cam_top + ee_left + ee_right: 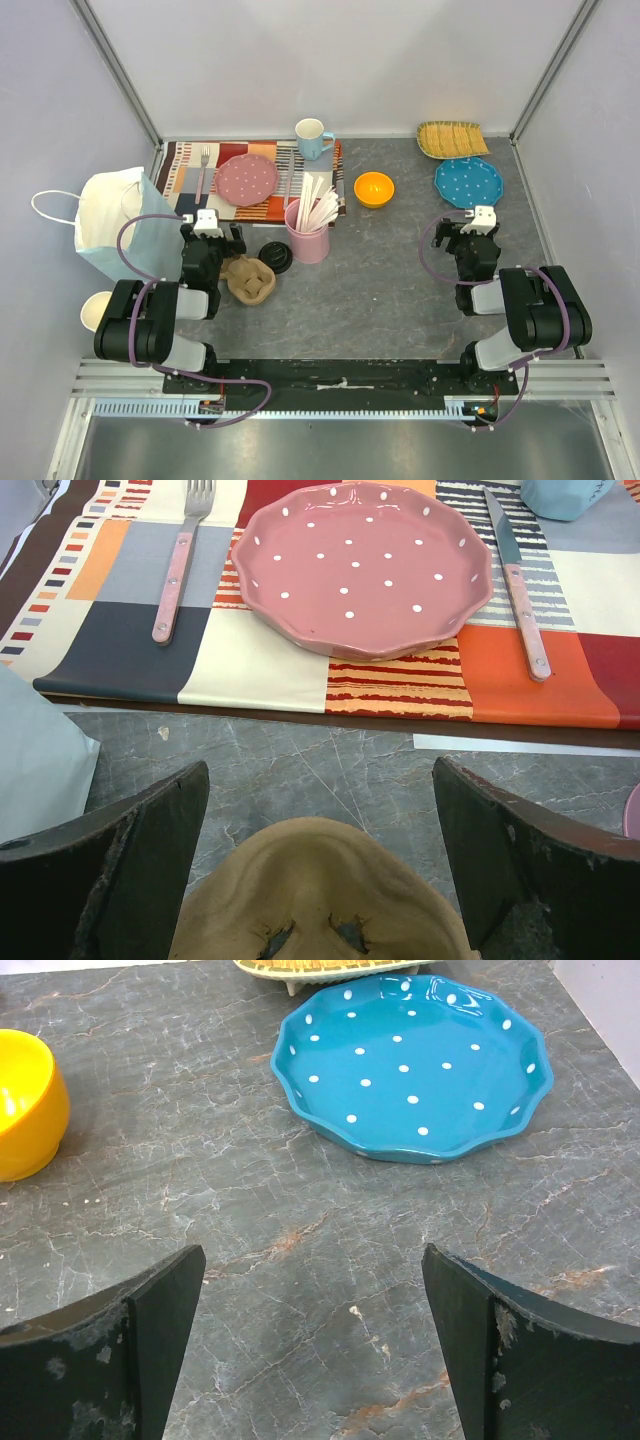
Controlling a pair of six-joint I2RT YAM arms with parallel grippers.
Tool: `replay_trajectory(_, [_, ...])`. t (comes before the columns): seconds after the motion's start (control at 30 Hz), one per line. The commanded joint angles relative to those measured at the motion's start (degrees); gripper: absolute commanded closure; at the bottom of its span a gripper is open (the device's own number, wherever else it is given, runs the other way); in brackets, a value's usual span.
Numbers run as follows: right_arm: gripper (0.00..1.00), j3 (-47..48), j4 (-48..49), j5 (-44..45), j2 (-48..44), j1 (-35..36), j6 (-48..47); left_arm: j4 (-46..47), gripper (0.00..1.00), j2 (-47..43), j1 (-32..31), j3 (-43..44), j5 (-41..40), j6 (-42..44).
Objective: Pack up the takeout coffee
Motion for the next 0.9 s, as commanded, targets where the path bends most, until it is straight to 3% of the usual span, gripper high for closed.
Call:
replay_trajectory(0.0, [0.02,0.2,1.6,0.0,0.0,-0.1,0.2,3.0,0.00,0.1,0.0,0.4,0.1,0.6])
replay_trajectory(0.13, [0.02,-0.1,1.5,1.4,-1.2,-0.1,0.9,3.0,0.00,0.1,0.0,0.4,0.1,0.6])
replay_trajectory(0.33, [0.02,2.3,-8.1,0.8,-7.6,0.0,0.5,3.9,0.00,-0.7,0.0,0.0,0.9,0.8])
replay_trajectory(0.63, [0.02,4.5,-13.9,-0.5,-16.2,-0.1,1.9,-12.2,0.00,-13.8,0.0,2.7,23.1,9.3])
replay_trajectory(0.77, [0.02,8.0,-19.3,-4.2,-19.9,-0.1,2.2,-18.8,0.00,-19.0,0.0,4.5,25.6,11.5])
replay_trajectory(0.87, [0.02,10.3,-23.7,-5.7,-23.1,-0.1,2.2,-28.7,0.00,-25.1,0.0,9.9,26.4,12.4])
